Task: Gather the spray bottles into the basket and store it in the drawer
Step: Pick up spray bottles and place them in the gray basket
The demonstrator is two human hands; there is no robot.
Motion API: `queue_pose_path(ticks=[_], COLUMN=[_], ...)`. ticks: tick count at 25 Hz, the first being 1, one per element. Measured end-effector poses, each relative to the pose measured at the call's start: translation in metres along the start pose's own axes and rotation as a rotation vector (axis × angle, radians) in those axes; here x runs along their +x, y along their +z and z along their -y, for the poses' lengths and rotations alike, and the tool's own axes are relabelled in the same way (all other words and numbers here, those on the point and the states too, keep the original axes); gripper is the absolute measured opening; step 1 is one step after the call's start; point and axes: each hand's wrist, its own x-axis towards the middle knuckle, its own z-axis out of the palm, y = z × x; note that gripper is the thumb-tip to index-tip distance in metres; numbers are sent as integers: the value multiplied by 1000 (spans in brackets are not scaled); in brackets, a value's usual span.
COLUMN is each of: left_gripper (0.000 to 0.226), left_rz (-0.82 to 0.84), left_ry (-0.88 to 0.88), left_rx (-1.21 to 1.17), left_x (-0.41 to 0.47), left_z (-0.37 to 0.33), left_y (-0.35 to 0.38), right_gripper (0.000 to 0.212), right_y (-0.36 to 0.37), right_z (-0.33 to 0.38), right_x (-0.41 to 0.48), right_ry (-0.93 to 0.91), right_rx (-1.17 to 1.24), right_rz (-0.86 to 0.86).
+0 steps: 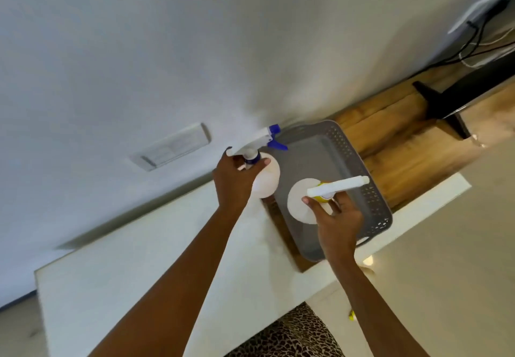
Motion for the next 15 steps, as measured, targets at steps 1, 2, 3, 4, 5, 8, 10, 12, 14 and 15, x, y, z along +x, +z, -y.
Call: queue_pose_path(ticks=[1, 2, 3, 4, 5, 8, 10, 12, 14, 15], left_gripper=[53, 54, 53, 51, 50, 52, 49, 45, 44, 44], left_rz=[11, 22, 30, 33, 32, 26, 50, 61, 52, 53], left_ry=[11, 20, 24, 32, 43, 71, 93, 100, 94, 90], left_rx=[17, 39, 62, 84, 106, 156, 183, 217, 219, 213], left_x=[12, 23, 35, 45, 53, 68, 71, 72, 75, 77], left_z=[-4, -5, -4, -2, 1, 11, 18, 27, 34, 37], left_y=[15, 29, 45, 59, 71, 98, 108, 115, 118, 120], right_gripper=[42, 42, 42, 43, 43, 43, 42, 42, 41, 40], right_y=[1, 2, 3, 5, 8, 18, 27, 34, 40, 43], right_z=[-6, -12, -20, -28, -35, -54, -60, -63, -64, -65], right_x=[12, 22, 33, 42, 49, 66, 70, 73, 74, 76], right_ry=[4, -3, -8, -6, 5, 63, 85, 87, 79, 76], right_rx=[-18, -47, -83, -112, -125, -129, -133, -135, -145, -152], right_rz=[-2, 4, 12, 23, 38, 85, 106, 109, 97, 90])
